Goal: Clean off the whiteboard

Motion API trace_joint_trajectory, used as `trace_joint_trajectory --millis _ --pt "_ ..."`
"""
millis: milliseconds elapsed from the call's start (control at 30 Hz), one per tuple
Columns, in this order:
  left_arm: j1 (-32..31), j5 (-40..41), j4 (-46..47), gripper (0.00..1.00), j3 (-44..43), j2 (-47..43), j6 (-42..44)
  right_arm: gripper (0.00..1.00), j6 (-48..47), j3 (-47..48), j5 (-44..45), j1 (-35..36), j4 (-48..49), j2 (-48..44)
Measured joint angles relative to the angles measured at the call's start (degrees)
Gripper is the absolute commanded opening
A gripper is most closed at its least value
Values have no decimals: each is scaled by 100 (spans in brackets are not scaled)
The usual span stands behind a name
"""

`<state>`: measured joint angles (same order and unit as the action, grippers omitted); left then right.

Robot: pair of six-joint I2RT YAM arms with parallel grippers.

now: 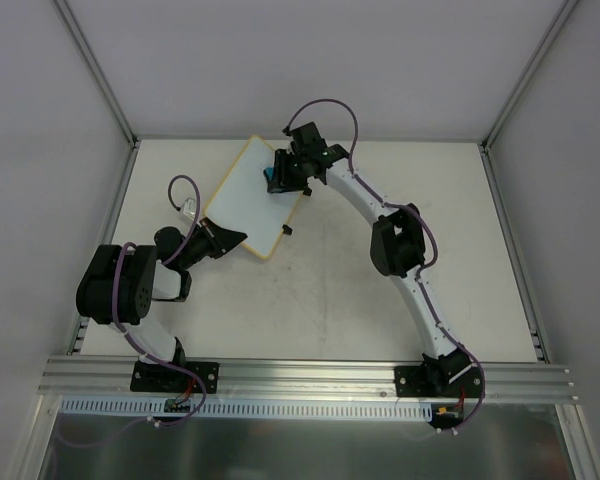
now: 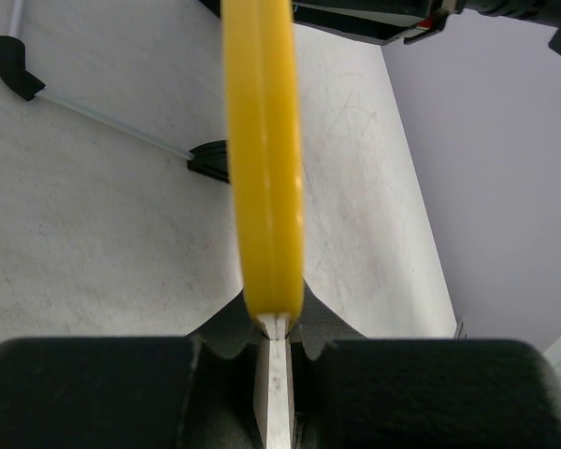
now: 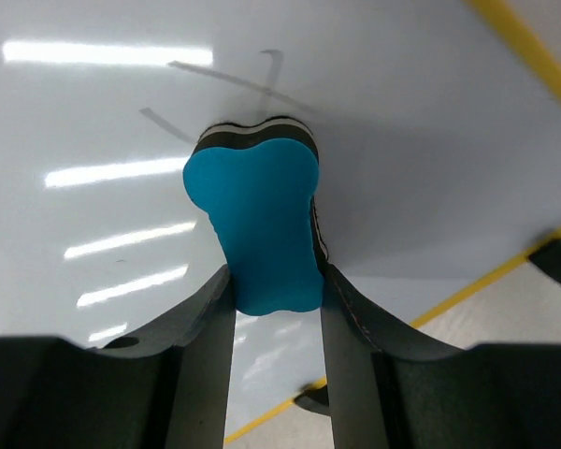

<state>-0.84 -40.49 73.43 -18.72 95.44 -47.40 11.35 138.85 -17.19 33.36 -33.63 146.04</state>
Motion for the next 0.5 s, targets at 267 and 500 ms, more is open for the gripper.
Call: trace_joint_trajectory --millis 267,500 --pt "-35 31 -2 0 0 -2 4 0 -39 4 -177 697 146 -258" --pt "-63 61 -68 0 81 -153 9 0 -2 7 -332 702 164 -295"
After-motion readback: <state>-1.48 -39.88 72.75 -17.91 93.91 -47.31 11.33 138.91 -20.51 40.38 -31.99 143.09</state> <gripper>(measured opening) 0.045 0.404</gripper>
